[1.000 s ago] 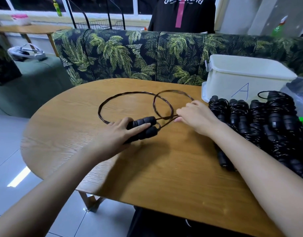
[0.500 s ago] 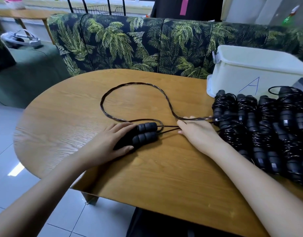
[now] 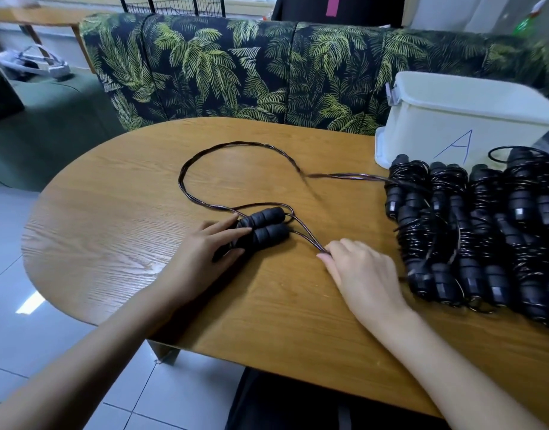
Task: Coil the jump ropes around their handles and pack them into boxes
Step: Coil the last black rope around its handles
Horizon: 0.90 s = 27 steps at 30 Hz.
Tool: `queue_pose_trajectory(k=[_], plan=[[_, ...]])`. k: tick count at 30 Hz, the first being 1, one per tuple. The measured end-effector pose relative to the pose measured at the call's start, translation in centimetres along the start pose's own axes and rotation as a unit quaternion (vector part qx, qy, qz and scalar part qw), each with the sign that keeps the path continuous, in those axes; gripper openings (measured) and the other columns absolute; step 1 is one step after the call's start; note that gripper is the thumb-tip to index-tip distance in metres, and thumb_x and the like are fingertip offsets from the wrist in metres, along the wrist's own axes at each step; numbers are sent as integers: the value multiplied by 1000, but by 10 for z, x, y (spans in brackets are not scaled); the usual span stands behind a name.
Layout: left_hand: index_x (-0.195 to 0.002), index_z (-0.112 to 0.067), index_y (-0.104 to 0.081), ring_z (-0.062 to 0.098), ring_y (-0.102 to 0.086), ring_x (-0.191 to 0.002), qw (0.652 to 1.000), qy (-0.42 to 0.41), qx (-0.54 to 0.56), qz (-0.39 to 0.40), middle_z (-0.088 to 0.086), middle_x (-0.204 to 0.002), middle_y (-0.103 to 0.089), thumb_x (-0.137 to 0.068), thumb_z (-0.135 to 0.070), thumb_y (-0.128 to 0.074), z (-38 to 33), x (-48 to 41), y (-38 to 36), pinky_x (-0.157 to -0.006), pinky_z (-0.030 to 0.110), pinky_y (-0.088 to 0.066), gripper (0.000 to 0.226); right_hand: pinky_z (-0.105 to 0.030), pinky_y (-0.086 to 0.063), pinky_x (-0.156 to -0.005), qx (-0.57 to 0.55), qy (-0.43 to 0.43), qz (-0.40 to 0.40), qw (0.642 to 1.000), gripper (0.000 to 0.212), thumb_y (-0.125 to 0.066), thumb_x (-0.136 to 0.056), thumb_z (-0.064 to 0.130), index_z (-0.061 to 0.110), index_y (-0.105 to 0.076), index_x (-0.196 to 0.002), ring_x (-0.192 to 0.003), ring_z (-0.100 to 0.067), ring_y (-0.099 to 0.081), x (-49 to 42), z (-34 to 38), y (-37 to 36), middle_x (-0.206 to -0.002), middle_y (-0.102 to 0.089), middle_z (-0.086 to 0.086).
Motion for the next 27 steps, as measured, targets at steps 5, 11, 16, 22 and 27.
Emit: queue_pose_trajectory(k=[5, 11, 16, 22, 27], plan=[[-124, -22, -69, 35, -58, -114, 999, 22, 4, -24, 12, -139, -58, -84, -17, -78, -17, -10, -15, -100, 43, -47, 41, -29, -43, -42, -1, -17, -18, 1000, 23, -83, -76, 26, 16, -63, -70, -57, -21, -61, 19, 42, 14, -63, -60, 0], [-126, -25, -68, 36, -57, -112, 999, 47, -12, -5, 9, -141, -57, -86, -21, -76, -23, -15, -17, -97, 45, -48, 41, -29, -46, -49, 1, 12, 4, 1000, 22, -58, -91, 29, 18, -65, -73, -63, -17, -61, 26, 99, 2, -67, -60, 0], [-132, -28, -63, 37, -55, -122, 996, 60, -41, 58, 10, -147, -50, -85, -60, -59, -27, -17, -14, -101, 47, -46, 57, -29, -46, -51, -1, 31, 0, 1000, 28, -48, -93, 29, 18, -66, -74, -63, -17, -60, 28, 113, 1, -67, -60, 0], [-142, -26, -52, 34, -43, -134, 987, 92, -80, 105, 8, -155, -40, -63, -68, -78, -37, -18, -16, -110, 40, -38, 93, -28, -46, -51, -20, 48, -18, 998, 32, -42, -91, 31, 20, -64, -69, -64, -16, -60, 29, 119, 6, -65, -59, 2], [-134, -27, -62, 31, -60, -119, 991, 70, -88, 74, 10, -137, -60, -75, -33, -81, -28, -25, -15, -89, 33, -47, 62, -29, -42, -47, -57, 128, -17, 990, 24, -70, -83, 34, 21, -61, -65, -63, -17, -57, 20, 103, 22, -62, -56, 4]])
Point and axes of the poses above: each hand's wrist, its own x-axis away from the middle knuckle, its own y-axis out of the back of the hand, z = x × y, the point moved 7 cm from there along -x, towards the middle knuckle
